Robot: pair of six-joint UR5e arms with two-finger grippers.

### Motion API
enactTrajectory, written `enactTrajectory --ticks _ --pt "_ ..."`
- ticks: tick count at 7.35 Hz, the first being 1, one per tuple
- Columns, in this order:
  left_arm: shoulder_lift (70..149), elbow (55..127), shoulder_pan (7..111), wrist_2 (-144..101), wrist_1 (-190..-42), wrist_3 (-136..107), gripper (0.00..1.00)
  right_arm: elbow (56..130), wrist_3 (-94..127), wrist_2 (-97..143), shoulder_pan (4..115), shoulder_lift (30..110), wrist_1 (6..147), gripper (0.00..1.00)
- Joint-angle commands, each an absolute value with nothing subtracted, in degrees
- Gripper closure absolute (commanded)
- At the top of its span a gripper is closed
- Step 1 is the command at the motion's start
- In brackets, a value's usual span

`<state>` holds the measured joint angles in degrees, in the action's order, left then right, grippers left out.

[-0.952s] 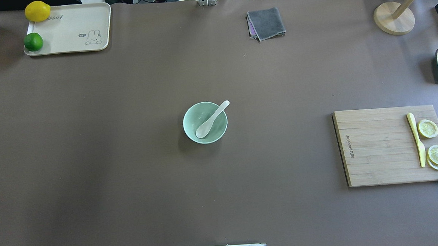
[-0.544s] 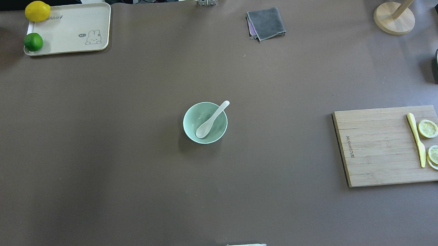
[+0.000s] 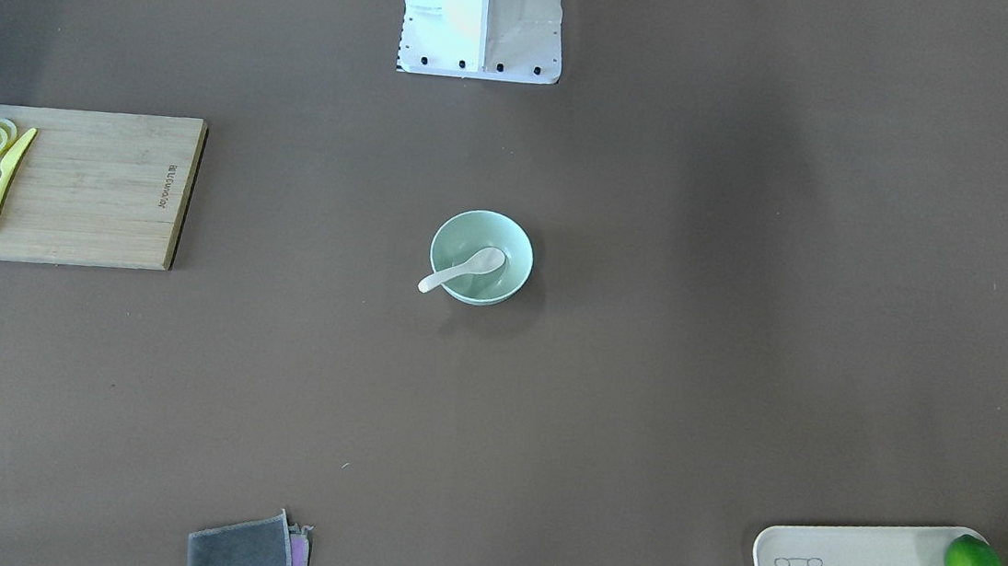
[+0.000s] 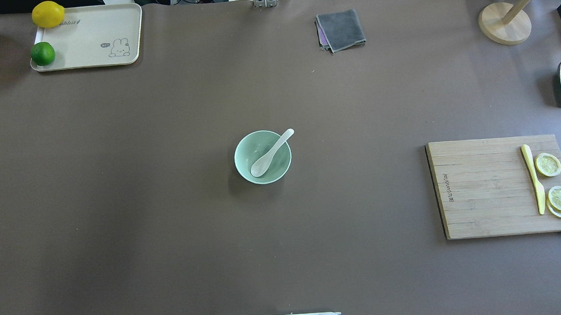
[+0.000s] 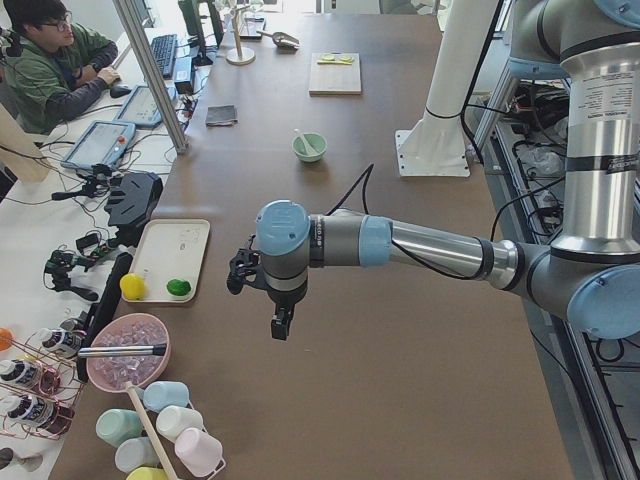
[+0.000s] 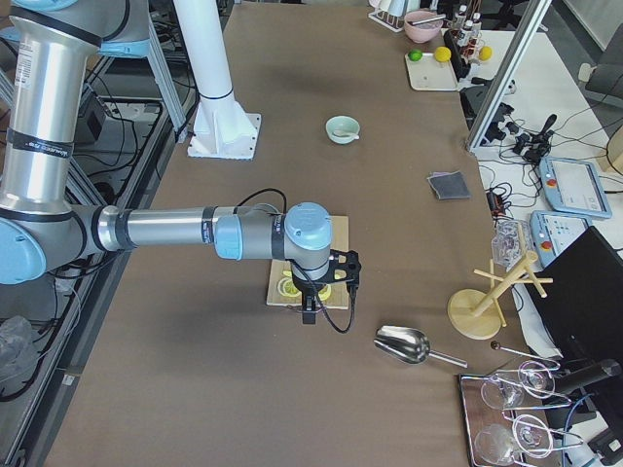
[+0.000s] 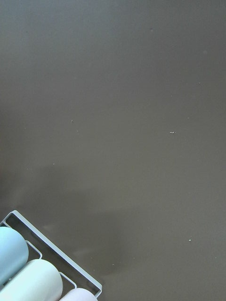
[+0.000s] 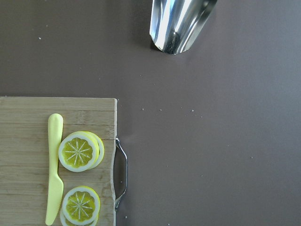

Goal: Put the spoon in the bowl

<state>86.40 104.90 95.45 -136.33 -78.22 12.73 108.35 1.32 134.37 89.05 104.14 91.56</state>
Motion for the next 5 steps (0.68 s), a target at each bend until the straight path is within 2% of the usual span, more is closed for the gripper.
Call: enactTrajectory --ticks 1,5 --pt "85.6 105.1 95.4 -136.4 -78.3 12.7 0.01 108.3 1.3 134.5 89.0 104.2 91.5 0.0" --pt "83.8 105.6 95.4 -136.4 -79.9 12.8 0.01 108.4 1.3 134.6 88.9 104.2 91.5 0.0"
